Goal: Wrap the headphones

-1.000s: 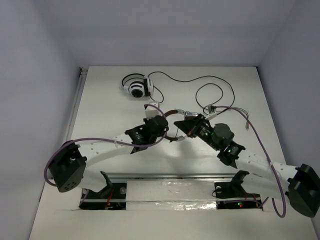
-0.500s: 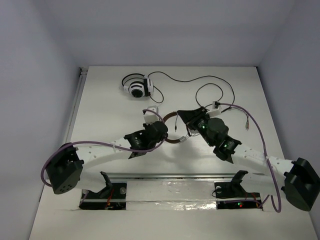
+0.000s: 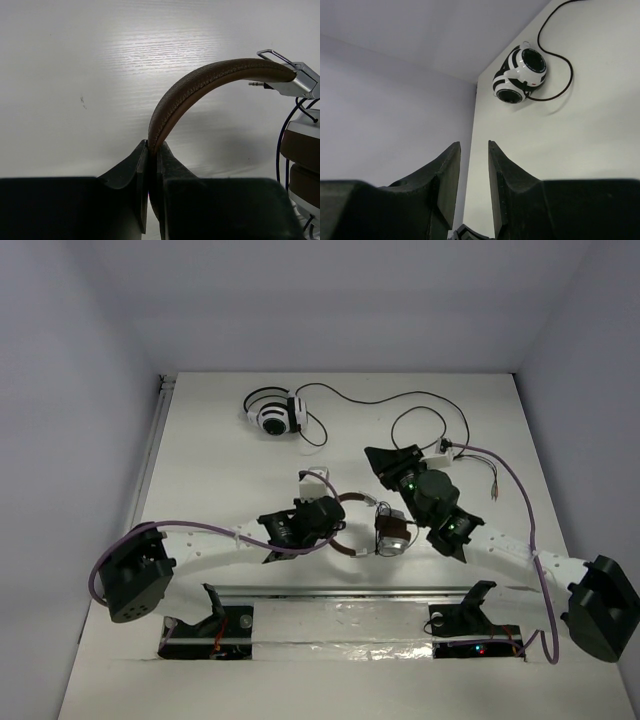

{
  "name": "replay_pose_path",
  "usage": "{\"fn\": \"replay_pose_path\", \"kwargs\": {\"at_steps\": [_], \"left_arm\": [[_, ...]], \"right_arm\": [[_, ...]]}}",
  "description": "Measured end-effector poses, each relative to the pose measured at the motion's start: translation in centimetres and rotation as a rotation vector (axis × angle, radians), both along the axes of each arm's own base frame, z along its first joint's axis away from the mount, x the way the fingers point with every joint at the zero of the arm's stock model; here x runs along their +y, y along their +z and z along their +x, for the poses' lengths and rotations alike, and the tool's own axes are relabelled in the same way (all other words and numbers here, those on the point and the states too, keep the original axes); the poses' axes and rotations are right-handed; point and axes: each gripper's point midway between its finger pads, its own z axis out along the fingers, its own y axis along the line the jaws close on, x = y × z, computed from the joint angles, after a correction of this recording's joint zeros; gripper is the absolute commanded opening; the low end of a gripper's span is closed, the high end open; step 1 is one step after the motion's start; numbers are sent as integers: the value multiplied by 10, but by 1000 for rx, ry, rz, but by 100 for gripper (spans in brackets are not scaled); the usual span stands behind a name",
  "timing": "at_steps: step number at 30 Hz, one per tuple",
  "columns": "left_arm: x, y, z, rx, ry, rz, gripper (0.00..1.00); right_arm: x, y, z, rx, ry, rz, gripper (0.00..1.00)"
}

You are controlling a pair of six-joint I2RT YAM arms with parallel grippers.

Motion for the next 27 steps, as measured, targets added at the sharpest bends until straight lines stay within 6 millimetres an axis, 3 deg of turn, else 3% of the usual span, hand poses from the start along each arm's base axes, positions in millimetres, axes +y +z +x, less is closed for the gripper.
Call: {"fn": "replay_pose_path", "kwargs": {"at_steps": [4, 7, 8, 11, 19, 27], "left_arm": [[1, -3, -5, 14, -11, 18, 0], [4, -6, -8, 23, -14, 38, 0], [6, -7, -9, 24, -14, 45, 0], [11, -8, -9, 23, -6, 64, 0], [18, 5, 1, -22, 16, 101, 0], [25, 16, 40, -62, 79, 103, 0]], "right_arm": [[-4, -4, 0, 6, -15, -35, 34], [-13, -4, -2, 1, -32, -84, 25], [-17, -2, -3, -3, -39, -107, 15], [-29, 10, -8, -23, -62, -163, 0], [-63, 22, -33, -34, -83, -314, 0], [-87, 23, -57, -26, -77, -358, 4]]}}
